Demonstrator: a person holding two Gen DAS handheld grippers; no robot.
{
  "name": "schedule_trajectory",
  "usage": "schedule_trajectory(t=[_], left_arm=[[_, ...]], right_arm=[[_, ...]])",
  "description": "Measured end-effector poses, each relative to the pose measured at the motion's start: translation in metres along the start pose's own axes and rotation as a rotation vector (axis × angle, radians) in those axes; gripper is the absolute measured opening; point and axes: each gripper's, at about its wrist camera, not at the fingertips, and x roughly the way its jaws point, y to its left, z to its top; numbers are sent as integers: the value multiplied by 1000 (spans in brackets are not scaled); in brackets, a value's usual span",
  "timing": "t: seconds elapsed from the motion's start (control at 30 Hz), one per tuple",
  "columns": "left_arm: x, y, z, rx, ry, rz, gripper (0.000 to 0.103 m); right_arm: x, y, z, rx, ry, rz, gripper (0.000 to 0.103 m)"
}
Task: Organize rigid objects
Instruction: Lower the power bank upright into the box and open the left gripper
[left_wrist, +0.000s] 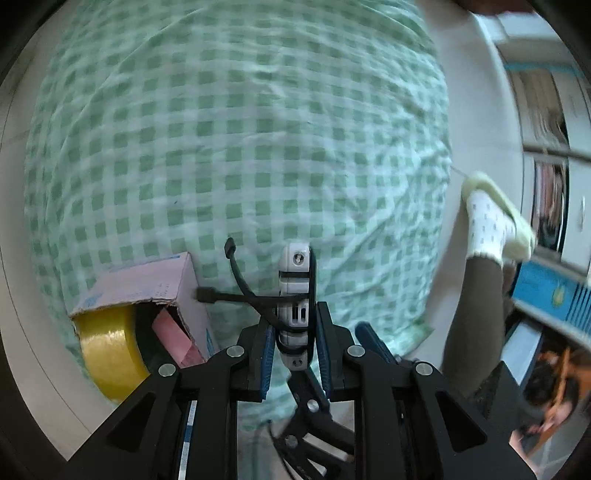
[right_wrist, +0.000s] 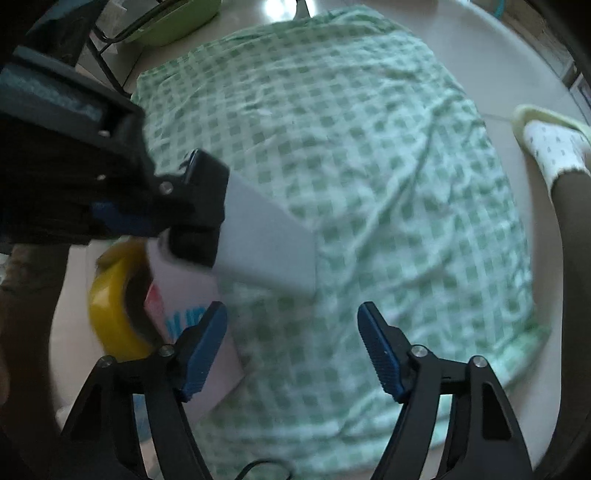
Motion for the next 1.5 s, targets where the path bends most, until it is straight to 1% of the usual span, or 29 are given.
schedule_trajectory(t=[0.07,0.1,0.17,0.23,0.3,0.37,0.4,0.43,0.47,0.5,0.57,0.6,0.63,0.67,0.73,0.8,0.9,1.0,1.07,1.2,1.27,1.33,1.4,1.43,1.47,1.5], left_arm=[[-8,5,5,-30,-10,-12,17],[-9,8,8,-58,0,-35,17],[-9,12,10,-92,18,-56,17],[-9,17,12,-118,28,-62,17],[-9,20,13,-136,34,-74,17],[-8,26,14,-167,39,-93,17],[-8,30,15,-182,40,-101,17],[-10,34,17,-184,34,-103,17],[-11,35,17,-179,22,-95,17],[-12,35,18,-174,20,-92,17],[-15,33,16,-166,20,-97,17],[-18,31,14,-167,19,-117,17],[-22,29,12,-166,13,-124,19],[-27,25,10,-158,8,-127,20],[-40,18,4,-117,-9,-128,21],[-57,11,-6,-60,-35,-124,21],[-86,8,-28,18,-74,-168,22],[-119,16,-56,49,-113,-218,23],[-137,25,-73,56,-136,-233,23],[-161,45,-99,80,-195,-204,23],[-164,54,-106,89,-211,-180,15],[-161,64,-110,65,-206,-166,14],[-153,69,-110,40,-195,-144,14],[-148,73,-111,32,-191,-113,14],[-145,76,-114,25,-188,-86,14],[-141,78,-116,20,-185,-71,14]], right_arm=[[5,-1,8,4,-13,42,71],[6,-3,9,21,-33,67,71],[13,-4,10,37,-35,84,71],[21,1,12,26,-39,72,71],[28,7,14,-15,-43,51,71],[31,15,15,-86,-84,-2,71],[32,16,16,-102,-92,-16,72],[34,16,18,-117,-97,-2,67],[37,16,19,-125,-91,67,58],[41,15,20,-126,-77,92,49],[43,23,20,-169,-62,72,48],[43,24,20,-174,-54,76,45],[41,25,21,-168,-47,100,40],[37,25,21,-156,-42,130,38],[28,27,19,-138,-46,163,33],[14,32,17,-120,-64,189,32],[-9,36,13,-95,-89,231,32],[-40,43,4,-103,-137,279,32],[-65,52,-10,-117,-184,312,32],[-81,76,-33,-134,-229,353,31],[-82,87,-42,-148,-237,355,27],[-72,92,-45,-148,-219,338,21],[-57,89,-44,-112,-189,326,21],[-52,87,-43,-102,-190,298,10],[-48,87,-40,-119,-188,283,3],[-46,86,-36,-141,-198,263,3]])
